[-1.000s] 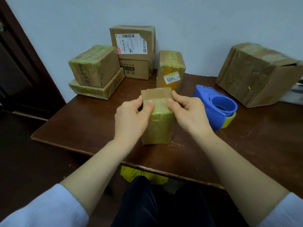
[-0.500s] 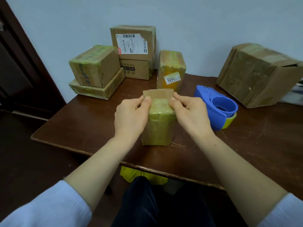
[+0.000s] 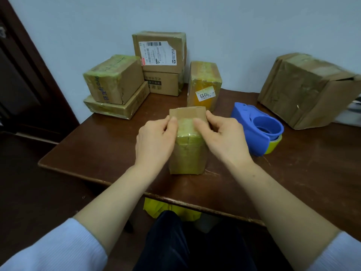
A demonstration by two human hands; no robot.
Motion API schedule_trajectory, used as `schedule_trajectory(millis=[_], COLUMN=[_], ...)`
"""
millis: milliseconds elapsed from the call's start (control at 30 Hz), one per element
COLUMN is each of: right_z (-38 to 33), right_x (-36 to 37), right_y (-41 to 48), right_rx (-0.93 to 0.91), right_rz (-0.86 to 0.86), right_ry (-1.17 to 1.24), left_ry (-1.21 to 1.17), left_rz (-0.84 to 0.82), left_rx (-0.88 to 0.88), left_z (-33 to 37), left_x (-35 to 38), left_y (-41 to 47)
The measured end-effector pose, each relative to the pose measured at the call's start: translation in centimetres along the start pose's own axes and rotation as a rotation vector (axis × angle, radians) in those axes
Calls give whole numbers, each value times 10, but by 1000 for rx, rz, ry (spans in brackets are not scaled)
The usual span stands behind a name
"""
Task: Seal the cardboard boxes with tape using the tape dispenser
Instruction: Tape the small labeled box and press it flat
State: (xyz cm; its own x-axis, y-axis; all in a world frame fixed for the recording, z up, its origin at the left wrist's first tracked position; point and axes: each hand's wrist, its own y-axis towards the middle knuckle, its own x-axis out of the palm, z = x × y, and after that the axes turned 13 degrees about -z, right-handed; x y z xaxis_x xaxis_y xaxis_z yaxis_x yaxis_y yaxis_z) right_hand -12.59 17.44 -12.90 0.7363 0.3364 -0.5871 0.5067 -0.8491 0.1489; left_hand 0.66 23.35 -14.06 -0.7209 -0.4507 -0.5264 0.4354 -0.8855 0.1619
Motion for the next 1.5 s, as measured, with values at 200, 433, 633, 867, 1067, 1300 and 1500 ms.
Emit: schedule_trajectory(millis=[200, 433, 633, 867, 1067, 1300, 1500], right_z=[8, 38, 30, 18, 19, 33, 66], right_x=[-11, 12, 6, 0, 5, -12, -64], right_y=[3, -15, 1, 6, 23, 26, 23], right_rx=[138, -19, 30, 65, 25, 37, 227], right_rz=[-120, -497, -223, -502, -537, -459, 202], right_ry=[590, 440, 427, -79, -115, 53, -340], left_ry=[-85, 141, 414, 438, 778, 884, 1072], left_rz=[-102, -241, -362, -228, -247, -685, -525], left_rx=[-70, 290, 170, -218, -150, 141, 67], left_z=[-3, -4, 2, -9, -16, -2, 16], left_x=[-5, -17, -35, -39, -43, -25, -9], left_y=[8, 11, 24, 25, 23, 37, 37])
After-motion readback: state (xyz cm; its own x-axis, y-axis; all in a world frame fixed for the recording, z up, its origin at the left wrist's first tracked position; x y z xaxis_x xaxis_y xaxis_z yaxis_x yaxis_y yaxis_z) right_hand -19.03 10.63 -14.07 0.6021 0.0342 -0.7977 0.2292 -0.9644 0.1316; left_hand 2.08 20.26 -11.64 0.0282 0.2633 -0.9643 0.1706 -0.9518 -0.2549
